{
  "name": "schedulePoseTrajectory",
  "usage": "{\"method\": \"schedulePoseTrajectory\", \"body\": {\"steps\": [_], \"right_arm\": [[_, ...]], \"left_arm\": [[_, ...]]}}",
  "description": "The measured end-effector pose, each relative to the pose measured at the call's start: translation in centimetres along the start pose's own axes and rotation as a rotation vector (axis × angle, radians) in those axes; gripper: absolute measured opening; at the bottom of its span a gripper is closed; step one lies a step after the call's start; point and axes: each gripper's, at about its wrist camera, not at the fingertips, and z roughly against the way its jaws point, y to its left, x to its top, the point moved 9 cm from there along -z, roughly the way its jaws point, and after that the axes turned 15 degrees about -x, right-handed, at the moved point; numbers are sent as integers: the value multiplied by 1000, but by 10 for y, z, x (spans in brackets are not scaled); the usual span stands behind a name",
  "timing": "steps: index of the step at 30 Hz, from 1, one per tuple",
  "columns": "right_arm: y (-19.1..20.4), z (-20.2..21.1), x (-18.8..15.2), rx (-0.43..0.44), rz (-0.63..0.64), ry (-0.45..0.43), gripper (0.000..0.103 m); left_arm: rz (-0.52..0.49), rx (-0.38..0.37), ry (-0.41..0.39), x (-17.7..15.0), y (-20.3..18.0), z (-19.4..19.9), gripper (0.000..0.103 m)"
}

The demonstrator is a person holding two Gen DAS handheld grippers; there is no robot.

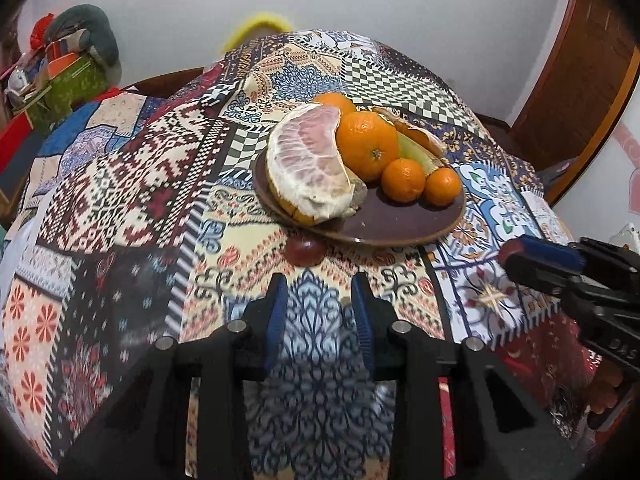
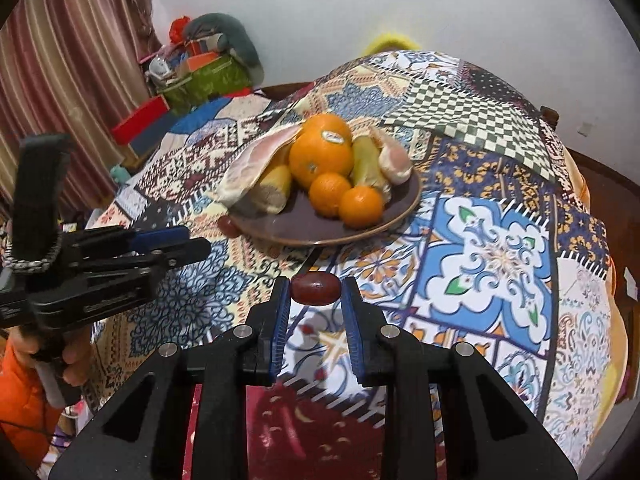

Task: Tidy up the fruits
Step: 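Lower both dates onto the plate beside the mandarins and open both tools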

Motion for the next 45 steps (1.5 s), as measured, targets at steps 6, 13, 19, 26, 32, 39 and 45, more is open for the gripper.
{"method": "schedulePoseTrajectory", "body": {"steps": [6, 13, 19, 26, 32, 39, 45], "right_arm": [[-7, -4, 3, 3, -7, -7, 24], [-4, -8, 5, 23, -1, -10, 24], [-3, -11, 4, 29, 7, -5, 24], [-6, -14, 4, 31, 0, -1, 24], [-7, -13, 7, 28, -1, -6, 24], [-9, -10, 16, 21, -1, -29, 24], [-8, -8, 28, 17, 6, -52, 24]], "left_arm": [[-9, -4, 9, 7, 5, -11, 27], [-5, 18, 25, 8, 15, -20, 27], [2, 11, 30, 10, 17, -26, 27], [-1, 19, 27, 12, 18, -31, 26], [-2, 24, 14, 10, 17, -23, 26], [-1, 11, -22, 10, 8, -4, 26], [-38, -4, -71, 22, -11, 13, 26]]}}
